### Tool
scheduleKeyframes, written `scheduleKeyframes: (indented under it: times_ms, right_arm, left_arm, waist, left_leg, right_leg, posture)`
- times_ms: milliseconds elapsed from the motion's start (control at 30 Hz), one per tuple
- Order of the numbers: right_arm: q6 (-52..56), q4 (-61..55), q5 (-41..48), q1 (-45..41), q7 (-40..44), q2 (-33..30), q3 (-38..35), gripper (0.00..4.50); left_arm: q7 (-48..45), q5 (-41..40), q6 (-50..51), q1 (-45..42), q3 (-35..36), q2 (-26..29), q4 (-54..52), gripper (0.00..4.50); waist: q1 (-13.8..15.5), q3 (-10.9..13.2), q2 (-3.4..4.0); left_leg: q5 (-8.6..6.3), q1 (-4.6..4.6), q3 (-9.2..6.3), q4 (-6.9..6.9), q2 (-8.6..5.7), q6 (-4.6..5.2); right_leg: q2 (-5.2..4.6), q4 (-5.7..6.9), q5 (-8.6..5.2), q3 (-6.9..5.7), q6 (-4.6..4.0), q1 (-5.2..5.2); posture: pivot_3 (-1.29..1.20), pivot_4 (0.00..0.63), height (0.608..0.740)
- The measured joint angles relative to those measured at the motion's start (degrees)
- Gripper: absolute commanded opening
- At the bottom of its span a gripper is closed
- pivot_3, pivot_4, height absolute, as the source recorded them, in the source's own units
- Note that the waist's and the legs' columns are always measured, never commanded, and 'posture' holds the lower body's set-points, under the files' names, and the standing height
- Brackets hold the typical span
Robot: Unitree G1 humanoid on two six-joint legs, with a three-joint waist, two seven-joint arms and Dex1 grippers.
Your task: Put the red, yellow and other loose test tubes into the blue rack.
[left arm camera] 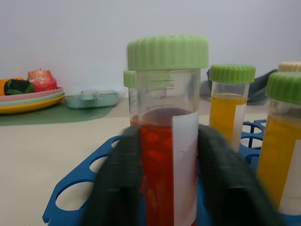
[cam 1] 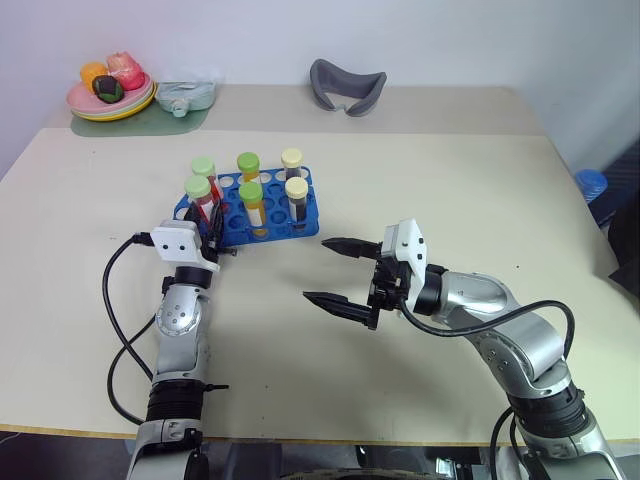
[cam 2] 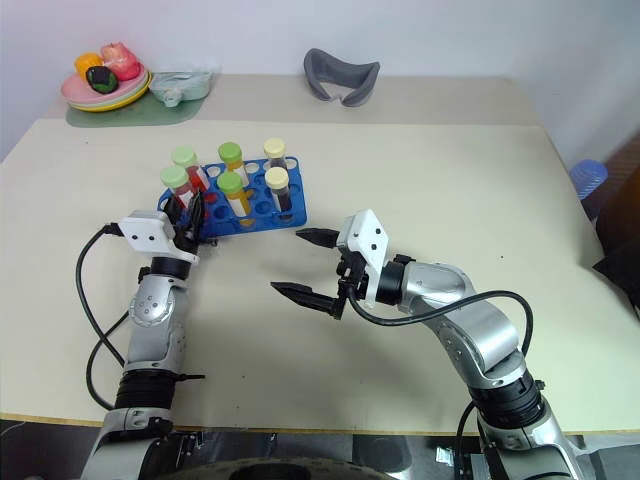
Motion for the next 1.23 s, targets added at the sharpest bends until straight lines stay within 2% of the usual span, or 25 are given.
scheduleKeyframes:
  times_ms: [67,100,233,333,400,500,667,733,933,1233]
  right_arm:
    - [0.0,0.0,0.2,0.0,0.0,0.0,0.0,4.50]
    - [0.0,0.0,0.2,0.0,0.0,0.0,0.0,4.50]
    - [0.0,0.0,0.2,0.0,0.2,-0.4,-0.1,4.50]
    - [-0.1,0.1,0.2,0.1,1.0,-1.7,-1.3,4.50]
    - [-0.2,0.8,0.3,0.1,1.7,-3.8,-3.6,4.50]
    - [-0.5,4.5,0.1,0.5,2.5,-7.3,-8.5,4.50]
    - [-4.0,13.4,-2.3,3.7,5.3,-12.8,-14.4,4.50]
    - [-5.3,17.3,-3.3,4.6,5.9,-14.6,-16.7,4.50]
    - [-9.7,25.8,-6.4,4.8,6.6,-15.4,-18.9,4.50]
    - [-12.4,28.7,-7.8,4.5,6.0,-13.3,-18.9,4.50]
  left_arm:
    - [0.0,0.0,0.2,0.0,0.0,0.0,-0.1,4.15]
    - [-0.1,0.0,0.3,0.1,0.0,0.0,-0.2,4.48]
    - [-1.6,-1.5,3.2,3.2,0.1,1.8,-6.2,4.48]
    - [-4.4,-5.0,7.9,9.2,0.8,5.4,-15.1,4.48]
    - [-7.6,-8.8,12.5,14.9,2.4,9.8,-22.0,4.48]
    - [-11.5,-13.6,18.0,23.0,7.4,16.0,-28.1,4.48]
    - [-14.8,-18.6,23.6,30.6,16.9,21.0,-29.1,4.48]
    - [-15.8,-18.9,24.0,32.0,19.4,22.1,-28.8,4.48]
    - [-17.7,-18.9,25.3,32.7,20.2,22.4,-29.4,4.48]
    - [-16.9,-18.7,27.7,32.7,18.0,19.4,-32.7,4.48]
  waist:
    - [0.0,0.0,0.00]
    - [0.0,0.0,0.00]
    - [-0.2,0.0,0.00]
    - [-0.2,0.0,0.02]
    - [-0.3,0.0,0.02]
    - [-0.1,0.0,0.04]
    - [0.1,0.0,0.01]
    - [0.1,0.0,0.02]
    - [-0.2,0.0,0.02]
    - [-0.2,0.0,0.02]
  left_leg:
    - [0.00,0.00,0.00,0.00,0.00,0.00]
    - [0.00,0.00,0.00,0.00,0.00,0.00]
    - [0.00,0.00,0.00,-0.03,0.02,0.00]
    - [0.00,0.00,0.00,-0.06,0.04,0.00]
    - [0.00,0.01,0.01,-0.05,0.03,0.00]
    - [-0.01,0.02,0.02,-0.05,0.03,0.02]
    - [-0.05,0.01,0.05,-0.05,0.03,0.08]
    - [-0.05,0.02,0.05,-0.06,0.03,0.08]
    - [-0.04,0.04,0.05,-0.06,0.05,0.08]
    - [-0.04,0.03,0.06,-0.05,0.05,0.07]
  right_leg:
    - [0.00,0.00,0.00,0.00,0.00,0.00]
    - [0.00,0.00,0.00,0.00,0.00,0.00]
    - [0.02,0.00,0.00,0.01,0.00,-0.02]
    - [0.02,0.01,-0.01,0.01,-0.01,-0.03]
    - [0.00,0.00,-0.01,0.02,-0.01,-0.01]
    - [0.01,0.00,-0.01,0.02,-0.02,0.00]
    - [0.01,-0.09,-0.02,0.02,-0.02,0.02]
    - [0.01,-0.07,-0.03,0.02,-0.03,0.02]
    - [0.04,-0.05,-0.02,0.04,-0.03,0.01]
    - [0.03,-0.05,-0.02,0.05,-0.03,0.02]
  posture:
    - [0.00,0.150,0.740]
    - [0.00,0.150,0.740]
    - [0.00,0.150,0.740]
    - [0.00,0.150,0.740]
    - [0.00,0.150,0.740]
    - [0.00,0.150,0.740]
    - [0.00,0.150,0.740]
    - [0.00,0.150,0.740]
    - [0.00,0.150,0.740]
    - [0.00,0.150,0.740]
